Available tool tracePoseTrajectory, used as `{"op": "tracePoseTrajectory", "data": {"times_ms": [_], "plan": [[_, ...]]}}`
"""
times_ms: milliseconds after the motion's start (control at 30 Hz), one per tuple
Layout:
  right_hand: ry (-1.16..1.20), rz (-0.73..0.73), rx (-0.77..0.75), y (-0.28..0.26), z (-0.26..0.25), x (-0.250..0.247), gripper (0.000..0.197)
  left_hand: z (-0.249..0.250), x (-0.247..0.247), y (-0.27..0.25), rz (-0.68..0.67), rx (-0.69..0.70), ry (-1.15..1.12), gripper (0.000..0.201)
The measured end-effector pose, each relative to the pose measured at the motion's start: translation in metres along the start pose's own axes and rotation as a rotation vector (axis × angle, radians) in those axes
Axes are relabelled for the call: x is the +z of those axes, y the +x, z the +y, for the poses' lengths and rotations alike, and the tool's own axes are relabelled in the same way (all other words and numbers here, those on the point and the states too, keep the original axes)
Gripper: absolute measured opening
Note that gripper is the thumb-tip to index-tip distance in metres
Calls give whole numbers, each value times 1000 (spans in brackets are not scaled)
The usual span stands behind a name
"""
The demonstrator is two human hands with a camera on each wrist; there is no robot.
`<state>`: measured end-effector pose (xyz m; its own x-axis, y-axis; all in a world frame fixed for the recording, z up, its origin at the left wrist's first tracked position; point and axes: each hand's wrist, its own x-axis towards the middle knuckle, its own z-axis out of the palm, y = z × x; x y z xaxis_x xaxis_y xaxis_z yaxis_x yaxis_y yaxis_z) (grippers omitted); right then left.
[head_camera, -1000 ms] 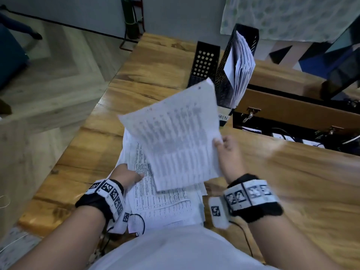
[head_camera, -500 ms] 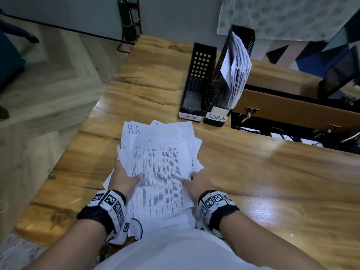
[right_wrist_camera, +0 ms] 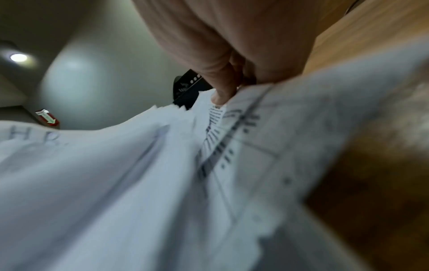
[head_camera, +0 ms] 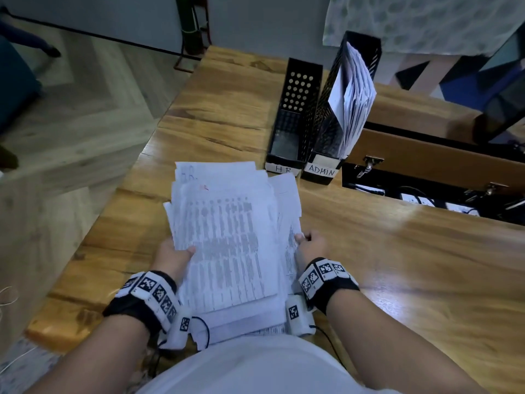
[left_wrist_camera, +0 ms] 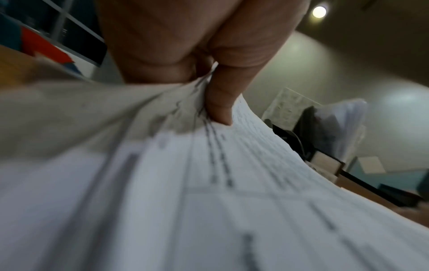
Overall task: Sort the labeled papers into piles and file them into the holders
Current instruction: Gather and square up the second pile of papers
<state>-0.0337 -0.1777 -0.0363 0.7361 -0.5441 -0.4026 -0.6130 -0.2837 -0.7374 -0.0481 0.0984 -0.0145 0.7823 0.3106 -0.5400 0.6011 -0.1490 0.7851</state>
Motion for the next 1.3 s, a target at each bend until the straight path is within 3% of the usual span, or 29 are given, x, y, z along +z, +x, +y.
{"op": "tracePoseTrajectory", "data": {"times_ms": [167, 333, 400, 500, 633, 733, 800, 867, 967, 1067, 1200, 1300], "plan": [[-14, 11, -30, 10, 3, -34, 15, -1, -27, 20, 100, -47, -39, 30], [35, -282, 27, -13, -5, -52, 10, 1, -25, 19, 60, -63, -28, 29], [19, -363, 37, -21, -6, -51, 5, 7, -17, 13, 0, -49, 62, 25], [-58, -404, 64, -23, -1, -38, 19, 18, -5, 6, -35, -19, 288, 23], [-71, -436, 143, -29, 4, -21, 31, 20, -2, 8, -8, 16, 411, 20], [32, -267, 194, -29, 11, -11, 16, 17, -5, 9, -46, -35, 381, 22], [158, -206, 196, -29, 12, -7, 28, 12, -8, 9, -48, -91, 328, 24], [189, -270, 146, -33, 7, -6, 37, 7, -10, 9, -56, -114, 302, 28], [62, -415, 63, -41, -6, -10, 24, 3, -9, 8, -85, -119, 287, 33], [-2, -449, 98, -39, -13, -11, 27, 3, -7, 5, -119, -117, 262, 35], [369, -571, 228, -40, -7, -14, 40, -2, -5, 5, -168, -112, 222, 36], [330, -557, 132, -40, -2, -11, 44, -10, -6, 12, -154, -121, 193, 39]]}}
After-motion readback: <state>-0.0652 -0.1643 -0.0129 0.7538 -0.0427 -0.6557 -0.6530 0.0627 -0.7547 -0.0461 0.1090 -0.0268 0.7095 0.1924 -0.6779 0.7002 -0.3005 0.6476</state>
